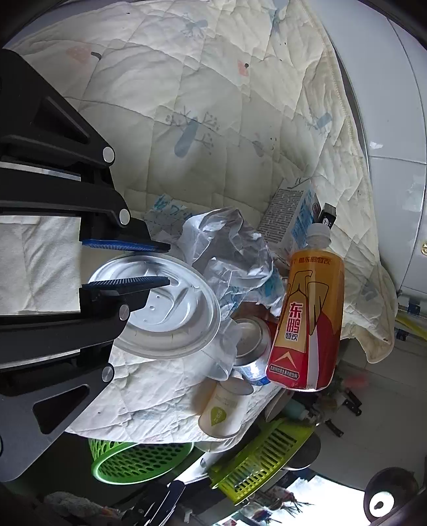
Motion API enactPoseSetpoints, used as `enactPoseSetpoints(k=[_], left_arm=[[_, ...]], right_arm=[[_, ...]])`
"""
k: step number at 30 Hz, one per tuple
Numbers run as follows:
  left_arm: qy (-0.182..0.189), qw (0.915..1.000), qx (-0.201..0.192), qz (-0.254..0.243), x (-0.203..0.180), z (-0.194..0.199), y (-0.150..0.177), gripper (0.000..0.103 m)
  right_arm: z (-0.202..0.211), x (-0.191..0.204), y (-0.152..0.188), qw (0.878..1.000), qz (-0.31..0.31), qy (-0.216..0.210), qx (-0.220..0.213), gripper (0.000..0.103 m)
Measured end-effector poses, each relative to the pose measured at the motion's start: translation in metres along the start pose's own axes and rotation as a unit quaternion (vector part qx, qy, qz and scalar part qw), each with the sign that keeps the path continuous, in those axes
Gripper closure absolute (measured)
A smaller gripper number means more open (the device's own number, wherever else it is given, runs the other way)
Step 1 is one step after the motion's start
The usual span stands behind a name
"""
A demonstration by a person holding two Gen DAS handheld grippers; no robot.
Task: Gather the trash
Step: 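Move the left tool to the white plastic lid and grasp its rim, then grasp the clear plastic cup with the right tool while the left tool holds the white lid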
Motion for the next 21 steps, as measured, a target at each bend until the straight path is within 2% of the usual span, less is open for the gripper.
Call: enactPoseSetpoints(k=[4,10,15,21], left_arm=[[0.006,0.9999,-0.009,0.001,0.001,0.012,0.003,0.099],[0.002,0.9994,-0.035,-0.005,0.003,0.038,0.005,0.099],[0.011,0.9985,-0.052,0.011,0.013,0.059,0.006,0.099],[0.012,0.9976,-0.065,0.021,0.025,0.077,0.009,0.099]], right_arm=[[-0.011,0.015,-0.006,1.0,0.006,-0.016,0.002,0.014],[-0.033,0.037,-0.018,0.999,0.009,-0.041,0.007,0.014],[-0.057,0.051,-0.029,0.998,0.011,-0.054,0.01,0.014],[-0.086,0.065,-0.037,0.998,0.018,-0.054,0.017,0.014]])
Point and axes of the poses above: each gripper's, at about its wrist camera, not at the fingertips, and z roughly against the way its jaws point, x to its left, y to its underside, the point moved 4 cm from there along -z, roughly the way its jaws point, and after that the axes turned 10 degrees about z, right-handed, at the moved point
